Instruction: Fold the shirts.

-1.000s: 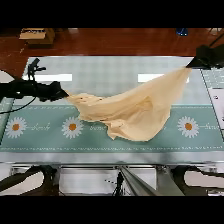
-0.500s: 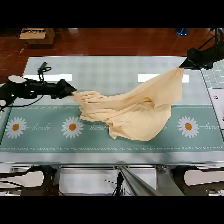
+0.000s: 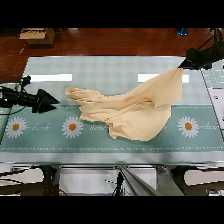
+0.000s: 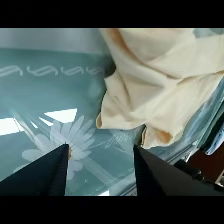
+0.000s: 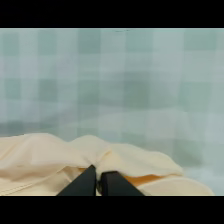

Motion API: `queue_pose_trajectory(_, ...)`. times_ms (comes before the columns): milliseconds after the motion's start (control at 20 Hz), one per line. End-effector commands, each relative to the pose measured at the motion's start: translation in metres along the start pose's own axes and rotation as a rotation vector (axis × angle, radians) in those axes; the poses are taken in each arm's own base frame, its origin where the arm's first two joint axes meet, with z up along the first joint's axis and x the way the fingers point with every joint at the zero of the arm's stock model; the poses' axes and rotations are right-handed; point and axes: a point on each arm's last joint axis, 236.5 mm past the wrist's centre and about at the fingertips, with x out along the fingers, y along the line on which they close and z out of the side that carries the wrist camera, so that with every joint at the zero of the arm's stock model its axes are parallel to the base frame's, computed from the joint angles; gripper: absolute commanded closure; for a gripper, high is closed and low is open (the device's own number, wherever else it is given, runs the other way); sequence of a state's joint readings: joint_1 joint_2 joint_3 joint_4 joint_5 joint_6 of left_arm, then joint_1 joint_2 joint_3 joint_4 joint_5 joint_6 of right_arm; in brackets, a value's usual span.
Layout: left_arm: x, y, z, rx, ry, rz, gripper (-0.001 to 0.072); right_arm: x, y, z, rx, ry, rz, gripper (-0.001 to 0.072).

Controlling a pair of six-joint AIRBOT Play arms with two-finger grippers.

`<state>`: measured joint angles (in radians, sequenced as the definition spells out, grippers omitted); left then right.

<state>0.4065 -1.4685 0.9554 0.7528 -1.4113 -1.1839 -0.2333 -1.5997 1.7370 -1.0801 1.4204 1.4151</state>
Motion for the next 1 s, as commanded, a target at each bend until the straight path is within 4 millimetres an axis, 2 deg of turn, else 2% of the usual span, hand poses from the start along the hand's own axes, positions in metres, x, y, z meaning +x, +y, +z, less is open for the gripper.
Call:
queue_pose_trajectory(0, 0.041, 0.016, -0.030, -0.022, 0.075, 0.048, 0.0210, 0.000, 0.000, 0.000, 0.001, 0.001, 0.002, 0.0684)
queue_pose_trajectory(50, 0.054, 0.013, -0.032, 0.000, 0.090, 0.065, 0.0210, 0.000, 0.000, 0.000, 0.001, 0.001, 0.002, 0.0683)
queue_pose_trajectory(200, 0.090, -0.012, -0.036, 0.046, 0.112, 0.043, 0.0210, 0.000, 0.000, 0.000, 0.001, 0.001, 0.002, 0.0684)
queue_pose_trajectory(300, 0.112, -0.023, -0.039, 0.071, 0.123, 0.045, 0.0210, 0.000, 0.000, -0.001, 0.001, 0.002, 0.002, 0.0684)
queue_pose_trajectory(550, 0.142, -0.038, -0.049, 0.048, 0.158, 0.006, 0.0224, 0.000, 0.001, -0.004, 0.001, 0.016, 0.004, 0.0683)
queue_pose_trajectory(600, 0.146, -0.038, -0.049, 0.039, 0.159, 0.001, 0.0330, 0.000, 0.001, -0.004, 0.001, 0.016, 0.004, 0.0683)
queue_pose_trajectory(700, 0.148, -0.037, -0.049, 0.038, 0.158, 0.005, 0.0654, 0.000, 0.001, -0.005, 0.001, 0.021, 0.005, 0.0683)
queue_pose_trajectory(750, 0.145, -0.037, -0.048, 0.044, 0.158, 0.000, 0.0681, 0.000, 0.001, -0.007, 0.001, 0.028, 0.006, 0.0683)
queue_pose_trajectory(850, 0.136, -0.043, -0.049, 0.076, 0.169, -0.027, 0.0683, 0.000, 0.002, -0.009, 0.001, 0.040, 0.008, 0.0683)
queue_pose_trajectory(950, 0.115, -0.058, -0.041, 0.112, 0.142, -0.061, 0.0684, -0.001, 0.003, -0.011, -0.001, 0.046, 0.009, 0.0683)
